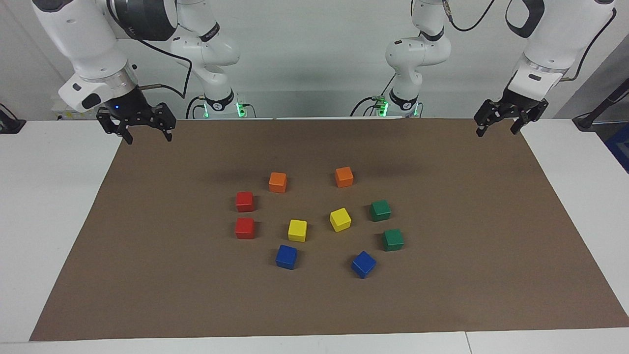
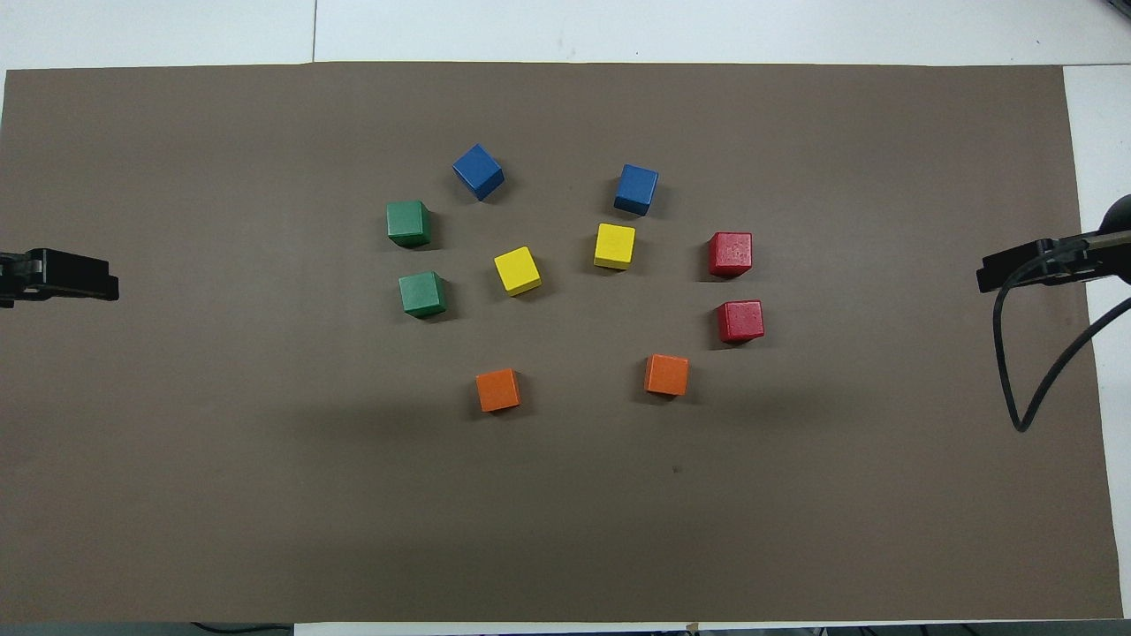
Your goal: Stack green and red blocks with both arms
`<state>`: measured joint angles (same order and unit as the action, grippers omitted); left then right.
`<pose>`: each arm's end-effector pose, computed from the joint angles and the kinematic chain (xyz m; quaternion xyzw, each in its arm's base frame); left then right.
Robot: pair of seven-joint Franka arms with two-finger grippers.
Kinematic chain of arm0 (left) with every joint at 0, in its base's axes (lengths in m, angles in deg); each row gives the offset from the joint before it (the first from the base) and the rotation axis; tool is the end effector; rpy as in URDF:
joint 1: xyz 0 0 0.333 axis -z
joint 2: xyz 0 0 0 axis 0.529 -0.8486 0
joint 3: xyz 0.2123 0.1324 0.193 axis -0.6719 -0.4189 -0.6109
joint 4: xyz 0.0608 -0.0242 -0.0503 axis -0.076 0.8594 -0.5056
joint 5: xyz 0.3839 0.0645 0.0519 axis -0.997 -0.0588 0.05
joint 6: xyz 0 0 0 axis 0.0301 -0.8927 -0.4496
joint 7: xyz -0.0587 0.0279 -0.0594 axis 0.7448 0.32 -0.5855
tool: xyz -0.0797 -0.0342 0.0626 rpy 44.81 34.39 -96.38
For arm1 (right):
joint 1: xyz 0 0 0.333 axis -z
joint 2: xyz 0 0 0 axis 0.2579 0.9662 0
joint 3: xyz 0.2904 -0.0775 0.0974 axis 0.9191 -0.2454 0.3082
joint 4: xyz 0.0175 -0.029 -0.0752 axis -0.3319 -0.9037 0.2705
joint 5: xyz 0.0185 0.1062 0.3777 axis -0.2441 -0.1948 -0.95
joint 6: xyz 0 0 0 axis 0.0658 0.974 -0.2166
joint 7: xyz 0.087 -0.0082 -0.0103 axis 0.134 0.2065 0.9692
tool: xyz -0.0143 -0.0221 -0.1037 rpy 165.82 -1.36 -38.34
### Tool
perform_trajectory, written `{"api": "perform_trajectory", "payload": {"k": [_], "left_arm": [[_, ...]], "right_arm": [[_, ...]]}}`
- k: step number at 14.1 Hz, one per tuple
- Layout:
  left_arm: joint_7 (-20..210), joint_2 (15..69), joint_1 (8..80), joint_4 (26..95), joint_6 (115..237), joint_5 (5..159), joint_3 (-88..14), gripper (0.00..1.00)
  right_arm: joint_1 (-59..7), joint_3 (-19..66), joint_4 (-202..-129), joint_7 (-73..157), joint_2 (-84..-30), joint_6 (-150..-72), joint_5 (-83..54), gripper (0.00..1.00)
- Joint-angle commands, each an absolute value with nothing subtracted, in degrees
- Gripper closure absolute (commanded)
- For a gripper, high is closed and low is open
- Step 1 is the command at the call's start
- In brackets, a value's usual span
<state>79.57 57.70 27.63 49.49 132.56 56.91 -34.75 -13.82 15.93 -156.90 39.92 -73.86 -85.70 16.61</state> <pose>0.5322 -0.0074 0.6172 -0.9998 0.0051 -0.0197 0.0062 0.5463 -0.0174 0.6048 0.9992 0.0379 -0.0084 0.0035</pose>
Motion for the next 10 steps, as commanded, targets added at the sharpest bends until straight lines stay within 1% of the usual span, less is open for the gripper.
{"api": "perform_trajectory", "payload": {"k": [1,8,10], "left_arm": [[79.25,58.06,26.84,49.87,132.58,56.38,-33.98,0.0],[79.34,58.24,26.93,50.22,132.94,56.55,-33.98,0.0],[79.43,58.85,27.28,52.14,133.63,56.64,-33.89,0.0]], "right_arm": [[-13.54,16.26,-156.05,38.82,-73.54,-84.53,17.36,0.0],[-13.63,16.26,-156.31,38.73,-73.54,-84.79,17.45,0.0],[-14.41,16.52,-157.27,36.81,-73.72,-86.1,17.36,0.0]]}}
